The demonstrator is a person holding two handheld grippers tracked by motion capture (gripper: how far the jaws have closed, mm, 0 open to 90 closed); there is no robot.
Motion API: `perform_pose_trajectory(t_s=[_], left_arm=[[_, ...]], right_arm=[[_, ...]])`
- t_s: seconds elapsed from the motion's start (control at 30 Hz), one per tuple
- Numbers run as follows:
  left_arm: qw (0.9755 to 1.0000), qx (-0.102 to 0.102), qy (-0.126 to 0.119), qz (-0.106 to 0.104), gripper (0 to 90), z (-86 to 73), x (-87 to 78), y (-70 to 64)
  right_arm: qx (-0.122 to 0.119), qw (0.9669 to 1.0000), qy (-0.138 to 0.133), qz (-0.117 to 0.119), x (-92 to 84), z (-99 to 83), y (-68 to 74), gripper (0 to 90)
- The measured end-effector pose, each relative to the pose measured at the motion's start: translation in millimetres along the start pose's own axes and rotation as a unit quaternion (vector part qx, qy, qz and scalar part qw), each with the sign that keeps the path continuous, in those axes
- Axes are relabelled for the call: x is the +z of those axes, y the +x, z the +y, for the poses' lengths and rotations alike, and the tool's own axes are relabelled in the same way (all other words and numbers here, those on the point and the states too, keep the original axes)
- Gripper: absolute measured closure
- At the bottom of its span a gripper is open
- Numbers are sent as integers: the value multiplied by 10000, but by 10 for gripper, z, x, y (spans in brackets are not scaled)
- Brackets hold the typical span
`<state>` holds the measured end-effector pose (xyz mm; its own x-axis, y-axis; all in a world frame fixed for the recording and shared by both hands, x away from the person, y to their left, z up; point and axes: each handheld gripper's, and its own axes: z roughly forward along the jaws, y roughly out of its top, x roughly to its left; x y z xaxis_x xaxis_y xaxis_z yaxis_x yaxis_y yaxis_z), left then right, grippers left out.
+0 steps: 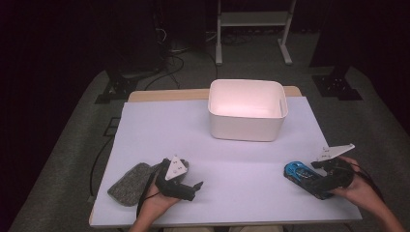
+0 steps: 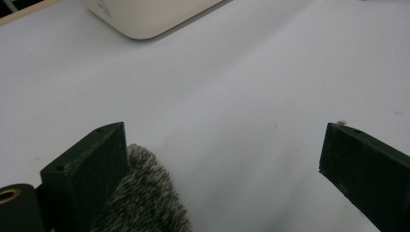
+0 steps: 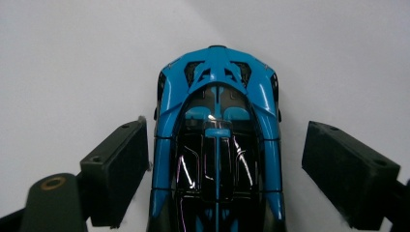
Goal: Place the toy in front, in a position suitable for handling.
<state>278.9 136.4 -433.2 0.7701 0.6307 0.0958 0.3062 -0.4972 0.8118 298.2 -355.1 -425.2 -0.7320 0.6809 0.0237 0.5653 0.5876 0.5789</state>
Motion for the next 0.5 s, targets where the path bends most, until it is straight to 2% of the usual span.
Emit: perform_pose_trajectory(t_s=[0.17,0.5], left_arm=[[10000,21,7,2,28,2,4,-10],[10000,-19,-18,5,28,-4,1,0]], right_arm=[[29,9999,130,-21,33,-44,1,153],[40,9998,204,-17,110,-88,-4,150]])
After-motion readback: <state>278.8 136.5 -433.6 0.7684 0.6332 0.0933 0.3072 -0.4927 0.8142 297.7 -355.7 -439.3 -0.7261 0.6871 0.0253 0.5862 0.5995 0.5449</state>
